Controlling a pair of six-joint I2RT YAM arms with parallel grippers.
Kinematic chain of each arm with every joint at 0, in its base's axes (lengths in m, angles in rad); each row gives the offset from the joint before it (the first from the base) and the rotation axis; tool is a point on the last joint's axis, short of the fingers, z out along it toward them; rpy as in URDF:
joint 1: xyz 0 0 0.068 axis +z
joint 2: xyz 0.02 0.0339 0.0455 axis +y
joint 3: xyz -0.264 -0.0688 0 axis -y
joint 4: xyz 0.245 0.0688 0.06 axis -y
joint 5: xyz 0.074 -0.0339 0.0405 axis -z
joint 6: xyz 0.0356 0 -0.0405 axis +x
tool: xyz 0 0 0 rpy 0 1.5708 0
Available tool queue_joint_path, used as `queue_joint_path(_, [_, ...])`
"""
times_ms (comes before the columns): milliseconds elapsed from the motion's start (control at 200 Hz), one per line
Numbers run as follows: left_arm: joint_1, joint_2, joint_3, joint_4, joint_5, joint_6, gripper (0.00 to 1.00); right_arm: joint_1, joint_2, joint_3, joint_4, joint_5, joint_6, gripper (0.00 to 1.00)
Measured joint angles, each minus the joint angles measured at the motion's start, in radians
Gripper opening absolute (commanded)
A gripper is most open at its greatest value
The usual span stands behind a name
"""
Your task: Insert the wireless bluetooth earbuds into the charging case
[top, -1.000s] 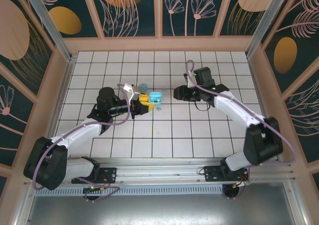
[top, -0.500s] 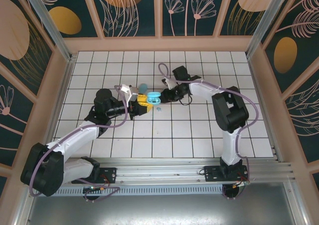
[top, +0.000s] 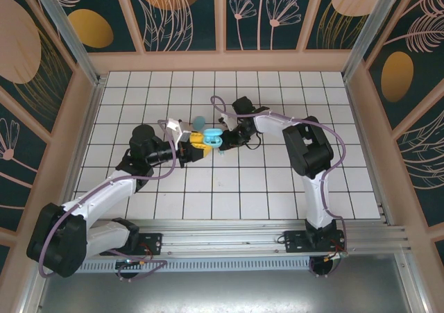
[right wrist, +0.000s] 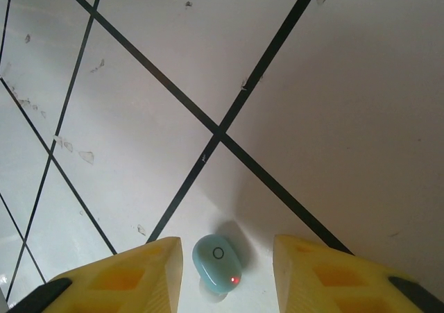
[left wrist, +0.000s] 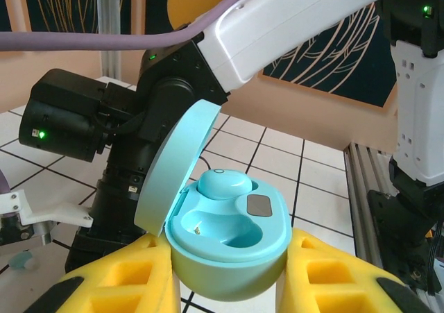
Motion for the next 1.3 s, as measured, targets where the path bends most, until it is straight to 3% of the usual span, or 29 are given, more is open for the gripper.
queue_joint_path(555, [0.000, -0.034, -0.016, -0.010, -0.003, 0.007, 0.00, 0.028, -0.050, -0.113, 0.116, 0.019, 0.058, 0.34])
queue_joint_path(1301, [0.000, -0.045, -0.024, -0.021, -0.015, 0.014, 0.00, 0.069, -0.085, -0.123, 0.077, 0.129, 0.140, 0.22])
